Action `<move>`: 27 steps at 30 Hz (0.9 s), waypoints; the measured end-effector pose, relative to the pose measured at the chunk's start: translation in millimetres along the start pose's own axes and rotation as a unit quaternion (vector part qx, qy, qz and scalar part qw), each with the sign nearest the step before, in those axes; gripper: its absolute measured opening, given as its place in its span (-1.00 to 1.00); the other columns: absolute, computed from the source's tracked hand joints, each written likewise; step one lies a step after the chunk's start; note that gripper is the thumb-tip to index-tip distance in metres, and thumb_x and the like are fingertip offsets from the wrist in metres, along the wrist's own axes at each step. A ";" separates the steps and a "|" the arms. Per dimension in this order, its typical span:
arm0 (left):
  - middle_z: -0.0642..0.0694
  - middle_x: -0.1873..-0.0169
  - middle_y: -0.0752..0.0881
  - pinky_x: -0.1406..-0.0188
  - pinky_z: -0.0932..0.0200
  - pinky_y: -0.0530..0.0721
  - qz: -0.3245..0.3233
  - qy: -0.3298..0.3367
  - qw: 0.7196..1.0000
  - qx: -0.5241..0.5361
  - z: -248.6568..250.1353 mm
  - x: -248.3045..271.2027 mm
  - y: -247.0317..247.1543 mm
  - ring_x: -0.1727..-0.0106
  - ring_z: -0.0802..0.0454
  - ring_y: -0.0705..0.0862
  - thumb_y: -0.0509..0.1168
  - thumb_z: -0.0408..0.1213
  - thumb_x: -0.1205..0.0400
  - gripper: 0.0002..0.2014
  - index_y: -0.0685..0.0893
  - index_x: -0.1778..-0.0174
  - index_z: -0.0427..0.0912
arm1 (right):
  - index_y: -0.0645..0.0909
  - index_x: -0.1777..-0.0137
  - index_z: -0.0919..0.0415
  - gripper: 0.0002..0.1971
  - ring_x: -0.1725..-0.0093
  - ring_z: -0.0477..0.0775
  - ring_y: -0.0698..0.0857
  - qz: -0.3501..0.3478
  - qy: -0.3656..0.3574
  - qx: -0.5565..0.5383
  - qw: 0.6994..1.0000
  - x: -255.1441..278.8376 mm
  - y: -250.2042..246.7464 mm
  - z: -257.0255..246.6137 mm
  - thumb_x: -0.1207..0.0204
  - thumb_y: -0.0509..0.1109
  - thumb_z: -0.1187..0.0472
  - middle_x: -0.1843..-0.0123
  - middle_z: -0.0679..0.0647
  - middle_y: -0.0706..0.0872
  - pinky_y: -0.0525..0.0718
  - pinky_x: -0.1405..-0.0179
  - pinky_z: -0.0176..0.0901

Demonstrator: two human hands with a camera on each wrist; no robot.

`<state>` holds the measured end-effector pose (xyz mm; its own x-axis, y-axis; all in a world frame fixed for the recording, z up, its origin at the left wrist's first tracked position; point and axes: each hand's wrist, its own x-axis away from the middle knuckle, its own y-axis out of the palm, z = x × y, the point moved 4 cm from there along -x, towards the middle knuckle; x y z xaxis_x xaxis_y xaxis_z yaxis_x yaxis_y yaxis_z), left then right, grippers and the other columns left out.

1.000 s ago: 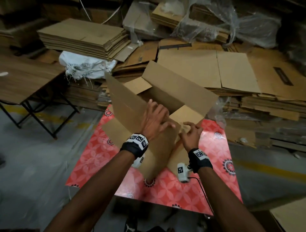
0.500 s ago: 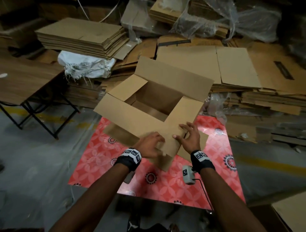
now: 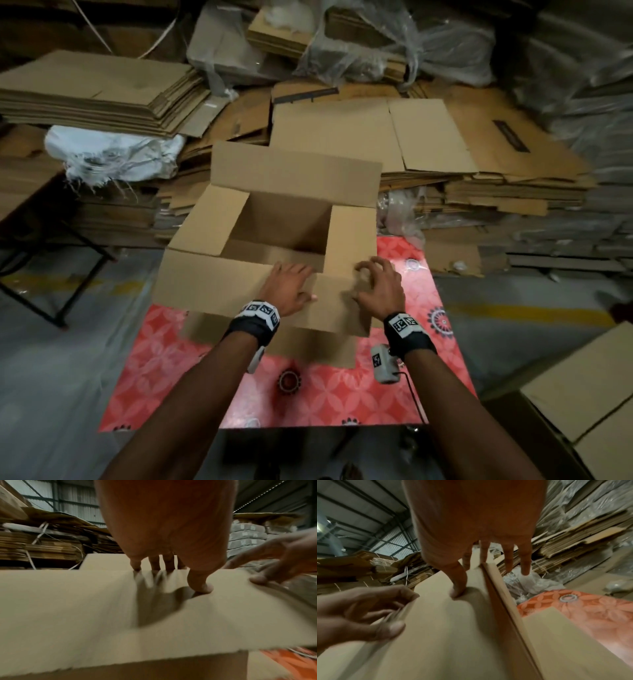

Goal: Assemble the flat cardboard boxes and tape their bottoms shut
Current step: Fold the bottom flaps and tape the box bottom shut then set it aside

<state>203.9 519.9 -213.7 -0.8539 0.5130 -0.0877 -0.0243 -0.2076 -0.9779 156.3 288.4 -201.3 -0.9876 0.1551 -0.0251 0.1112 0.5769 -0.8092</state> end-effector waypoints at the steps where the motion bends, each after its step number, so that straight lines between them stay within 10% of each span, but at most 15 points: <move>1: -0.09 -0.48 0.62 -0.66 -0.17 0.23 0.008 0.008 1.000 0.006 9.1 1.0 4.8 -0.49 -0.15 0.54 0.36 0.21 -0.64 -0.34 0.50 -0.60 -0.05 | 0.65 -0.31 -0.21 -0.46 -0.47 0.38 0.45 0.009 -0.015 0.024 1.000 -1.4 -4.0 -3.9 -0.26 0.40 0.02 -0.60 -0.05 0.41 0.52 -0.42 0.25; 8: -0.10 -0.62 0.50 -0.76 -0.14 -0.05 0.015 -0.010 0.999 0.050 30.6 -4.3 15.9 -0.67 -0.07 0.39 0.33 0.24 -0.66 -0.27 0.43 -0.67 -0.09 | 0.47 -0.50 -0.37 -0.55 -0.59 0.36 0.19 -0.043 -0.087 0.181 0.979 -7.1 13.6 -29.2 -0.62 0.24 -0.03 -0.71 -0.02 0.21 0.32 -0.42 0.70; 18: -0.08 -0.56 0.58 -0.75 -0.11 0.00 0.031 -0.011 0.998 0.060 27.9 -4.5 16.3 -0.60 -0.05 0.48 0.34 0.29 -0.63 -0.26 0.49 -0.63 -0.10 | 0.46 -0.52 -0.04 -0.53 -0.25 0.31 0.59 0.133 -0.134 0.139 0.972 1.9 -34.5 -55.8 -0.64 0.26 -0.11 -0.39 0.11 0.59 0.65 -0.17 0.23; 23: -0.08 -0.60 0.54 -0.75 -0.09 0.00 0.030 -0.008 0.998 0.060 28.1 -4.3 14.4 -0.63 -0.06 0.43 0.32 0.27 -0.65 -0.26 0.46 -0.66 -0.10 | 0.40 -0.61 0.14 -0.39 -0.42 0.33 0.57 0.316 0.078 -0.019 0.945 3.0 -77.9 -11.5 -0.63 0.38 -0.09 -0.47 0.24 0.60 0.56 -0.32 0.14; 27: -0.05 -0.63 0.50 -0.75 -0.09 -0.02 0.027 -0.010 0.998 0.058 29.3 -4.3 14.2 -0.67 -0.03 0.39 0.32 0.26 -0.66 -0.27 0.44 -0.67 -0.07 | 0.17 -0.75 0.27 0.05 -0.56 0.50 0.42 0.238 0.254 -0.096 0.933 9.8 -63.8 21.5 -0.45 0.57 -0.26 -0.66 0.35 0.29 0.48 -0.44 0.26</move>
<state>191.9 490.4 -221.7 -0.8655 0.4826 -0.1345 -0.0373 -0.3297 -0.9433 137.1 235.9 -162.5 -0.6468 0.7620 -0.0331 0.5895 0.4719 -0.6556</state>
